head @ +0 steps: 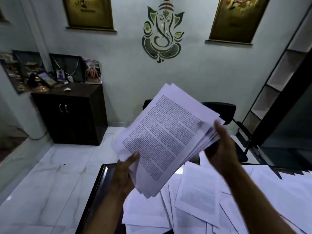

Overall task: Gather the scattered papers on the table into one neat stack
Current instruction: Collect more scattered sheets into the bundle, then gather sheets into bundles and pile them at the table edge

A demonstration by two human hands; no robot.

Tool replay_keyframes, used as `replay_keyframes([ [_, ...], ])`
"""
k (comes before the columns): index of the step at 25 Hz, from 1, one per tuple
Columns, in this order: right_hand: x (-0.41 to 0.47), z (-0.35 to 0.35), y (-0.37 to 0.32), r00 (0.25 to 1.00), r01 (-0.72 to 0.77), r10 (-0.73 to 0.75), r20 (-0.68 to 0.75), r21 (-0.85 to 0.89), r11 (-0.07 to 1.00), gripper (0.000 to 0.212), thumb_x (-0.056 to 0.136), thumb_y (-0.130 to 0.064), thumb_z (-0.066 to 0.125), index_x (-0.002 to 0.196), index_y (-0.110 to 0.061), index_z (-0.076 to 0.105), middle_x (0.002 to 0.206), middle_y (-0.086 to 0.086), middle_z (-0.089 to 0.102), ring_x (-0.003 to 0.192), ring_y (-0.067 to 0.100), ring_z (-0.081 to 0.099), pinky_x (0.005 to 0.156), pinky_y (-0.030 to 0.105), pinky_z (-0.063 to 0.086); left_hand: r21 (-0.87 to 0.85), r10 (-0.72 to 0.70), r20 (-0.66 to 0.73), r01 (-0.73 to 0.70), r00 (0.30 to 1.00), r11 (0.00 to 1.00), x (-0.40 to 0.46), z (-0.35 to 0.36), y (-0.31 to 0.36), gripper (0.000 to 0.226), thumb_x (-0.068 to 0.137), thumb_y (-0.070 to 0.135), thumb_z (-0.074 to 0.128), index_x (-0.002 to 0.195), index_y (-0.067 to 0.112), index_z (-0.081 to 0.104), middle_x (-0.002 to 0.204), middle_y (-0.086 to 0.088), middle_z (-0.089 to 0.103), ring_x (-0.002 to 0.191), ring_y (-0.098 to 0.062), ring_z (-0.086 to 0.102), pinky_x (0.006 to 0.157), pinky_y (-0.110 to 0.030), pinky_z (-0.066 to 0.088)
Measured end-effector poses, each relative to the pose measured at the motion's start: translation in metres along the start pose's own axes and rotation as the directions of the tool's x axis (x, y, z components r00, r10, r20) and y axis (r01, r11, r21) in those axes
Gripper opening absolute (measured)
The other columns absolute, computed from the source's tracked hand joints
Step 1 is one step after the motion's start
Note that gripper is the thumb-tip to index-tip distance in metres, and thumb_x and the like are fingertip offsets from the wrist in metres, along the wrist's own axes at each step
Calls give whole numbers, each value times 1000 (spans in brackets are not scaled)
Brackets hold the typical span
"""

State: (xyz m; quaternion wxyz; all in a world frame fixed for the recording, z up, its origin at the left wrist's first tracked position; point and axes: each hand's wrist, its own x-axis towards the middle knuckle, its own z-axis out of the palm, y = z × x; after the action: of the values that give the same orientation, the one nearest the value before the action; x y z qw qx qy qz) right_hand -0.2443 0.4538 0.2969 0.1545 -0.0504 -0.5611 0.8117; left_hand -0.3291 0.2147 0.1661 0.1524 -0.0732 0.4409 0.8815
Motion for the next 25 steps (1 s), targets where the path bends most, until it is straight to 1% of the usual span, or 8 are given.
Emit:
replay_keyframes([
  [3,22,-34,-40,976,-156,200,83,-371,915,75,65,-70,75,124,-23,73,120,13,73,98,30,64,79,40,45,14,-39,52,38,998,999,-8,-29,6,30,102,2,46,104,13,75,99,-19,72,79,-24,75,72,-40,64],
  [6,33,-38,-29,912,-259,395,113,-588,767,47,83,-38,74,117,-5,73,120,25,71,97,35,70,83,41,54,36,-75,172,70,982,997,-25,-41,-1,35,94,-1,55,124,11,70,119,-19,71,106,-38,68,91,-51,58],
  [10,21,-29,7,843,-220,515,158,-772,597,28,94,-21,70,119,-7,70,111,14,77,97,31,76,85,42,62,-16,-93,130,96,987,995,-47,-54,-22,36,94,2,54,124,12,72,126,-19,69,110,-36,66,88,-45,59],
  [13,0,-37,40,828,-339,524,201,-565,752,33,92,-21,70,124,-12,70,115,17,75,95,31,74,84,43,61,-80,-92,33,94,995,992,-72,-78,-28,34,99,1,50,118,14,75,120,-15,71,104,-32,70,85,-44,60],
  [15,-17,-43,77,825,-350,521,218,-527,775,36,91,-16,70,127,-12,69,122,19,72,106,34,71,95,47,56,-85,-87,-48,83,995,993,-98,-102,-34,35,99,2,52,126,14,70,121,-15,69,106,-32,67,87,-47,59],
  [18,-47,-27,143,850,-276,504,155,-683,676,26,90,-12,75,116,-15,73,116,16,75,103,30,73,89,45,57,-85,-117,-251,98,961,992,-148,-149,-58,45,94,3,61,139,7,58,129,-17,66,112,-34,65,89,-49,59],
  [22,-93,23,221,884,-49,438,165,-898,437,20,86,-27,76,101,-14,73,94,12,74,84,27,71,75,41,57,-138,-170,-530,114,831,984,-220,-214,-87,40,92,6,68,131,11,64,126,-13,71,112,-34,68,88,-48,59],
  [25,-132,70,262,842,17,486,233,-913,407,23,87,-29,76,106,-14,75,89,8,73,82,24,69,71,36,54,-212,-237,-645,128,726,969,-277,-260,-106,36,90,4,72,126,11,68,120,-11,74,112,-35,68,98,-55,53],
])
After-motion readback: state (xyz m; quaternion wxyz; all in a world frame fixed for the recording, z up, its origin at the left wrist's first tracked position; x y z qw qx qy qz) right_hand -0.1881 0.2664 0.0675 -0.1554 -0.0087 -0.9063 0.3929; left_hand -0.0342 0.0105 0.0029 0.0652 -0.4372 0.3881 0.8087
